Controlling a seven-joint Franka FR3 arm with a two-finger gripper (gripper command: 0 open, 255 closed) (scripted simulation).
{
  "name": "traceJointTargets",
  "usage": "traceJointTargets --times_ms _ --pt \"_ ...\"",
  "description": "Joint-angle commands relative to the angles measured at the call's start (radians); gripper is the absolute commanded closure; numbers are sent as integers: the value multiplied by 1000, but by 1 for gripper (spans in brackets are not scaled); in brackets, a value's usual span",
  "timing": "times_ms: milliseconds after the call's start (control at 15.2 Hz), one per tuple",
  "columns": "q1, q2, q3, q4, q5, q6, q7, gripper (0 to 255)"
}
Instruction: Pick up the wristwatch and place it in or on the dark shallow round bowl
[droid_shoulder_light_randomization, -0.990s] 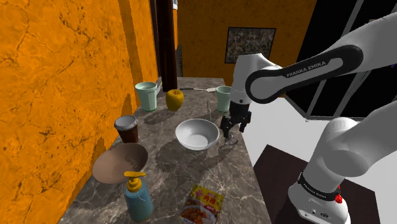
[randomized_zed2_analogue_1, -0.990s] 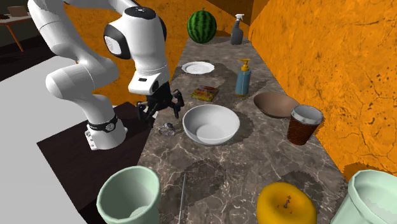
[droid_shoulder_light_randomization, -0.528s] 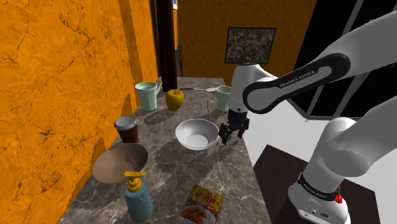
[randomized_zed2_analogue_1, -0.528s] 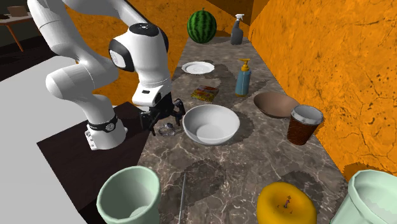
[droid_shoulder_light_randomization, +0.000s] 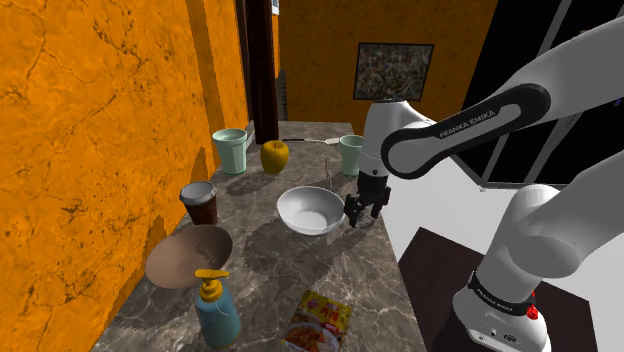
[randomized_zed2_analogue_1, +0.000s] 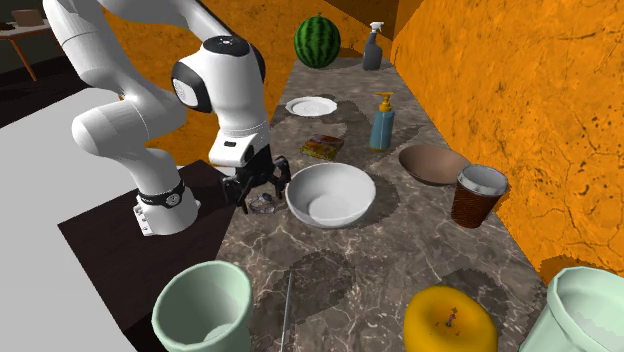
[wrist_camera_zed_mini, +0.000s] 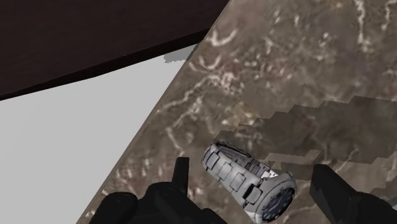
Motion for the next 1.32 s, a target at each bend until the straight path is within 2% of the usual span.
traceJointTargets --times_ms 0,528,1254 --pt "-1 8 1 -5 -1 2 1 255" --pt "0 7 2 -6 0 3 2 255" --pt "-6 -83 -14 87 -19 -180 16 255"
